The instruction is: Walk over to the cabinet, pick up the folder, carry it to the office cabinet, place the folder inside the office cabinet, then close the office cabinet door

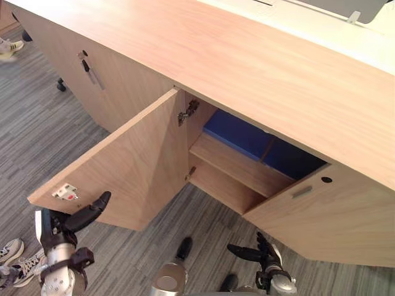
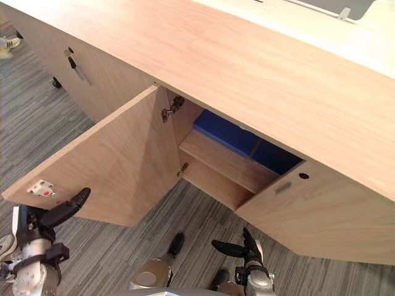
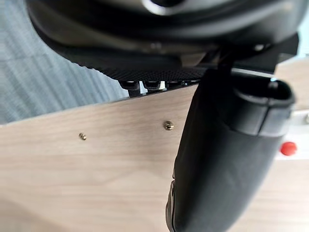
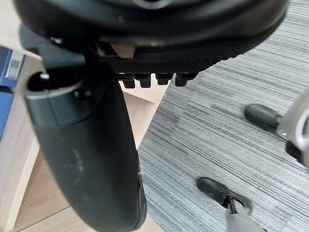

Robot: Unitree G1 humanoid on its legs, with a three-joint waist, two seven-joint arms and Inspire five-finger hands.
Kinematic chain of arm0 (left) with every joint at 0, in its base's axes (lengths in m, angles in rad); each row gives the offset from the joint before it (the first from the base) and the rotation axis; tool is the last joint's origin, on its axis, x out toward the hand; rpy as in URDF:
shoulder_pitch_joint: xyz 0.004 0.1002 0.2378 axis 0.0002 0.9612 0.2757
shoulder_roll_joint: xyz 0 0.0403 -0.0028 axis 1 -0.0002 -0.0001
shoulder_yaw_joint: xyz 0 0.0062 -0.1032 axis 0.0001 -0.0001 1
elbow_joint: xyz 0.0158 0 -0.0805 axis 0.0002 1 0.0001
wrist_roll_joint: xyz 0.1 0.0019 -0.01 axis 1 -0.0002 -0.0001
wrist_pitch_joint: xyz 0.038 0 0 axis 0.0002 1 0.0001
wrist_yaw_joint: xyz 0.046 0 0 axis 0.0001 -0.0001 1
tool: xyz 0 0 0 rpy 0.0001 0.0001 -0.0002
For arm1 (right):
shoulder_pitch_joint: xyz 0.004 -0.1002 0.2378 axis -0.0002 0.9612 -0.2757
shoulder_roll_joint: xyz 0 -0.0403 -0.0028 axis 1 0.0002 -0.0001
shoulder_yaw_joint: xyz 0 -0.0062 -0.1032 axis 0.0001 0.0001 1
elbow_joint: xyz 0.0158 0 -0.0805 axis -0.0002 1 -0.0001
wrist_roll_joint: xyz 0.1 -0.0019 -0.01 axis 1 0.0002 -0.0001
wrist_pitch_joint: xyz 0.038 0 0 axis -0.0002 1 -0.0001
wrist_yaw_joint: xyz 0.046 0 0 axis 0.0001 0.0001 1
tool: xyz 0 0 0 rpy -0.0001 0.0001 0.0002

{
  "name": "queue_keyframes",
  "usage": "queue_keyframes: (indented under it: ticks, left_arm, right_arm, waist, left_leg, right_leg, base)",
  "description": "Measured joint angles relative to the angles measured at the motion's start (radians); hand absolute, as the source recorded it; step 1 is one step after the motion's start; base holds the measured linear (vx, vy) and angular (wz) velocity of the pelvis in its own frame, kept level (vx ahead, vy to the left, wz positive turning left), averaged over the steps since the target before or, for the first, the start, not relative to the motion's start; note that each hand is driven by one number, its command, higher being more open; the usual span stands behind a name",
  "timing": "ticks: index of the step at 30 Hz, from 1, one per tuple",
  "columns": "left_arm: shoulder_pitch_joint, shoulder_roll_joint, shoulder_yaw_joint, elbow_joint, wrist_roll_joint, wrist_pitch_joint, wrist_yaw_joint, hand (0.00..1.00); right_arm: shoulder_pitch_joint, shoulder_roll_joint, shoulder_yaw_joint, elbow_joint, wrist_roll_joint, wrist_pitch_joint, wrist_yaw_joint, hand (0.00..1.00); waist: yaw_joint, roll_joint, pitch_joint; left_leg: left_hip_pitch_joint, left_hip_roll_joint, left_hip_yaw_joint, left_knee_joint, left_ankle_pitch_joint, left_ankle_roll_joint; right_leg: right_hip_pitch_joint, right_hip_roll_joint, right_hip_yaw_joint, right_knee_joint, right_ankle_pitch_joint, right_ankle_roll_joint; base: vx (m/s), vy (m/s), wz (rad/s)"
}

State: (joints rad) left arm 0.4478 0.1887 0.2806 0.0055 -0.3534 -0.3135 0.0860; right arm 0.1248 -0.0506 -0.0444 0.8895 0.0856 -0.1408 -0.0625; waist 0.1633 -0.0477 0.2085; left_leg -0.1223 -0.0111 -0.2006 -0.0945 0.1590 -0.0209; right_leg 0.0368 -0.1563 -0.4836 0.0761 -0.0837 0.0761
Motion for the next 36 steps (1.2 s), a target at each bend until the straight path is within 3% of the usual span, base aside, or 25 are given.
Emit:
queue_keyframes:
  ticks: [7, 9, 11, 12, 13, 14, 15, 17, 18, 21, 24, 27, 32, 36]
  left_arm:
    - [0.112, -0.019, -0.203, 0.022, 0.020, -0.039, -0.001, 1.00]
    - [0.111, -0.020, -0.284, 0.094, 0.043, -0.036, -0.002, 1.00]
    - [0.095, -0.012, -0.400, 0.179, 0.097, 0.007, -0.007, 1.00]
    - [0.073, 0.009, -0.482, 0.209, 0.148, 0.022, -0.019, 1.00]
    - [0.048, 0.018, -0.528, 0.216, 0.180, 0.037, -0.030, 1.00]
    - [-0.005, 0.008, -0.579, 0.240, 0.215, 0.062, -0.028, 1.00]
    - [-0.091, 0.026, -0.612, 0.255, 0.257, 0.096, -0.038, 1.00]
    - [-0.224, 0.041, -0.642, 0.291, 0.299, 0.109, -0.052, 1.00]
    - [-0.343, 0.047, -0.666, 0.285, 0.332, 0.110, -0.059, 1.00]
    - [-0.504, 0.056, -0.650, 0.251, 0.379, 0.096, -0.062, 1.00]
    - [-0.578, 0.065, -0.579, 0.224, 0.411, 0.083, -0.035, 1.00]
    - [-0.634, 0.100, -0.461, 0.263, 0.437, 0.091, 0.014, 1.00]
    - [-0.674, 0.148, -0.404, 0.351, 0.455, 0.105, 0.044, 1.00]
    - [-0.645, 0.146, -0.384, 0.382, 0.450, 0.135, 0.054, 1.00]
  right_arm:
    - [-0.003, 0.014, -0.021, 0.002, 0.005, -0.001, -0.001, 1.00]
    - [-0.019, 0.020, -0.029, -0.001, 0.008, -0.006, -0.002, 1.00]
    - [-0.041, 0.022, -0.028, 0.003, 0.008, -0.003, -0.008, 1.00]
    - [-0.045, 0.033, -0.026, -0.001, 0.009, -0.004, -0.012, 1.00]
    - [-0.048, 0.034, -0.025, -0.001, 0.009, -0.005, -0.016, 1.00]
    - [-0.057, 0.016, -0.016, 0.000, 0.008, -0.001, -0.020, 1.00]
    - [-0.077, 0.016, -0.002, 0.004, 0.008, 0.008, -0.022, 1.00]
    - [-0.087, 0.017, 0.015, -0.007, 0.008, 0.008, -0.017, 1.00]
    - [-0.096, 0.018, 0.015, -0.006, 0.008, 0.008, -0.020, 1.00]
    - [-0.092, 0.017, 0.012, 0.009, 0.007, 0.009, -0.022, 1.00]
    - [-0.082, 0.004, 0.011, 0.011, 0.007, 0.013, -0.020, 1.00]
    - [-0.079, 0.005, -0.009, 0.002, 0.008, 0.018, -0.018, 1.00]
    - [-0.074, -0.005, -0.033, 0.007, 0.008, 0.018, -0.005, 1.00]
    - [-0.075, -0.006, -0.041, 0.010, 0.008, 0.019, 0.001, 1.00]
  waist:
    - [-0.017, 0.003, -0.005]
    - [-0.042, -0.008, 0.000]
    - [-0.081, 0.003, -0.004]
    - [-0.121, -0.018, 0.001]
    - [-0.136, -0.027, 0.003]
    - [-0.145, -0.008, -0.004]
    - [-0.177, -0.020, 0.002]
    - [-0.207, -0.016, 0.004]
    - [-0.228, -0.016, 0.004]
    - [-0.266, -0.016, 0.004]
    - [-0.273, -0.008, 0.008]
    - [-0.312, 0.005, 0.007]
    - [-0.310, 0.020, 0.008]
    - [-0.285, 0.022, 0.009]
  left_leg:
    - [-0.035, 0.015, 0.106, 0.001, 0.007, -0.008]
    - [-0.067, 0.010, 0.160, 0.015, 0.010, -0.007]
    - [-0.079, 0.010, 0.247, 0.001, -0.004, -0.008]
    - [-0.098, -0.008, 0.303, 0.025, -0.020, -0.004]
    - [-0.127, -0.021, 0.330, 0.113, -0.027, 0.033]
    - [-0.125, -0.009, 0.356, 0.168, -0.110, 0.056]
    - [-0.098, -0.015, 0.432, 0.116, -0.107, 0.060]
    - [-0.089, -0.012, 0.472, 0.069, -0.104, 0.057]
    - [-0.084, -0.003, 0.506, 0.029, -0.101, 0.052]
    - [-0.076, -0.009, 0.543, 0.003, -0.093, 0.040]
    - [-0.072, -0.030, 0.553, 0.002, -0.062, 0.028]
    - [-0.055, -0.033, 0.527, 0.001, -0.045, 0.041]
    - [-0.040, -0.029, 0.458, 0.001, -0.039, 0.050]
    - [-0.022, -0.028, 0.450, 0.001, -0.037, 0.056]
  right_leg:
    - [-0.084, 0.015, 0.160, 0.036, -0.011, 0.018]
    - [-0.142, 0.007, 0.227, 0.041, -0.008, 0.025]
    - [-0.198, 0.007, 0.326, 0.038, 0.001, 0.038]
    - [-0.229, -0.017, 0.380, 0.027, 0.004, 0.029]
    - [-0.249, -0.039, 0.399, 0.026, 0.014, 0.019]
    - [-0.271, -0.030, 0.448, 0.006, 0.035, 0.020]
    - [-0.279, -0.035, 0.501, -0.021, 0.049, 0.012]
    - [-0.311, -0.015, 0.509, -0.022, 0.074, 0.004]
    - [-0.320, 0.021, 0.510, -0.028, 0.099, 0.005]
    - [-0.271, 0.065, 0.511, -0.061, 0.121, -0.010]
    - [-0.245, 0.053, 0.520, -0.092, 0.159, 0.003]
    - [-0.238, 0.052, 0.501, -0.082, 0.174, 0.014]
    - [-0.193, 0.058, 0.431, -0.081, 0.147, -0.006]
    - [-0.170, 0.065, 0.422, -0.082, 0.141, -0.012]
  base:
    - [-0.10, 0.035, -0.12]
    - [-0.08, 0.083, -0.55]
    - [-0.06, 0.125, -1.04]
    - [-0.04, 0.135, -0.92]
    - [0.03, 0.174, -1.33]
    - [0.10, 0.254, -1.57]
    - [0.07, 0.248, -1.75]
    - [-0.04, 0.211, -1.15]
    - [-0.06, 0.154, -0.81]
    - [-0.06, 0.144, -0.74]
    - [0.00, 0.042, -0.74]
    - [0.04, 0.006, -0.17]
    - [0.12, -0.032, 0.42]
    - [0.14, -0.031, 0.08]
